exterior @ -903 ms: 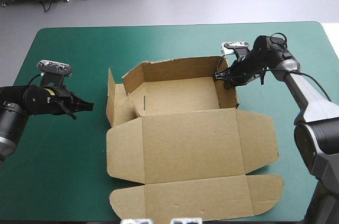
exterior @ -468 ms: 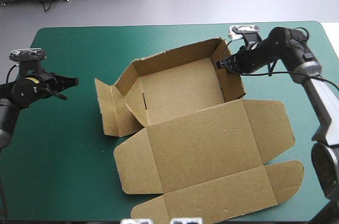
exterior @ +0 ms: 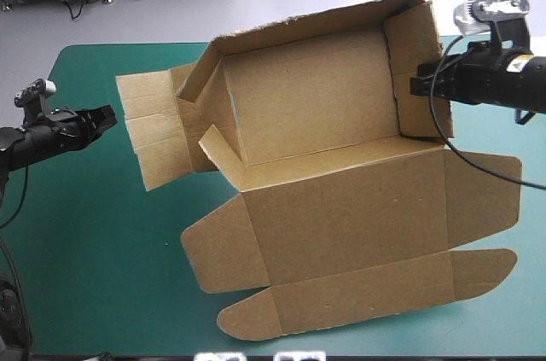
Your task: Fold the box
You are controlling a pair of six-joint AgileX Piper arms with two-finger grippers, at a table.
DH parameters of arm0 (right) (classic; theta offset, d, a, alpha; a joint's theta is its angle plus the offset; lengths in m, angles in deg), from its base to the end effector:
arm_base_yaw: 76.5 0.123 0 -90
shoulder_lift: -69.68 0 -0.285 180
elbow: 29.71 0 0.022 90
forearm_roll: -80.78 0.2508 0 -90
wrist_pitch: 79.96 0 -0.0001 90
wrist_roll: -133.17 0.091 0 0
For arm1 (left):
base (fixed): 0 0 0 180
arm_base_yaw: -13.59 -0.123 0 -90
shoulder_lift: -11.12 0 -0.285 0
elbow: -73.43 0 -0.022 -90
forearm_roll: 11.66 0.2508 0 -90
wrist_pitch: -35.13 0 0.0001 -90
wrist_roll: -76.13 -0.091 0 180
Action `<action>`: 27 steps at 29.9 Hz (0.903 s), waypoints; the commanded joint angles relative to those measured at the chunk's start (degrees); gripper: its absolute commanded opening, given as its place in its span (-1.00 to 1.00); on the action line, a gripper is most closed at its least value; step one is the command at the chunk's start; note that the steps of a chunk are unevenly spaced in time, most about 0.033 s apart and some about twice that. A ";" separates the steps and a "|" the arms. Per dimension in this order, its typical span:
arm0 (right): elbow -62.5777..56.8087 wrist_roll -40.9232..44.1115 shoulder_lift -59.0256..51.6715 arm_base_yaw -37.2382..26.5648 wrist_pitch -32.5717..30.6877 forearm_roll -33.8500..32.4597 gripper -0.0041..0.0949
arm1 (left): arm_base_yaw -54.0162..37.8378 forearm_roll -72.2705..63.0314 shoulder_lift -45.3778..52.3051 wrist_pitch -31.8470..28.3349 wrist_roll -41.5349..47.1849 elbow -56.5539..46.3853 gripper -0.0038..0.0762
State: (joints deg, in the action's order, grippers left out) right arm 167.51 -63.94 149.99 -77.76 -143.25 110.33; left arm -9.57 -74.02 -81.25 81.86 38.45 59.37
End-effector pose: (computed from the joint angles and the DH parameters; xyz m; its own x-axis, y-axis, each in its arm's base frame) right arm 0.2350 0.0350 0.4924 -0.5273 -0.0325 -0.8490 -0.3758 0.9051 0.1988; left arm 0.3078 0.0678 0.3108 -0.6370 -0.4868 -0.5978 -0.0297 0.7903 -0.6119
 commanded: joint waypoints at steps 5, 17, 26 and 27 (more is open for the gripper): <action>1.86 -0.18 -6.56 -1.00 3.29 4.54 -0.92 | -0.10 -24.50 -3.05 24.61 -13.11 1.93 -0.93; 1.63 0.08 -4.99 -1.00 9.36 6.32 -0.92 | 6.63 -23.54 6.95 27.56 -12.16 1.93 -0.93; 1.66 -0.55 -1.44 -0.60 10.27 8.00 -0.92 | 6.92 -25.42 13.21 27.56 -11.49 1.93 -0.93; 1.66 -0.69 -1.20 -0.60 10.27 8.23 -0.92 | 6.92 -26.13 13.25 27.56 -11.49 1.93 -0.93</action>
State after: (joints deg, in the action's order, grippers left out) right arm 167.60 -64.45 149.34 -78.23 -137.62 114.38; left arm -3.14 -93.91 -70.21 104.32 26.64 59.43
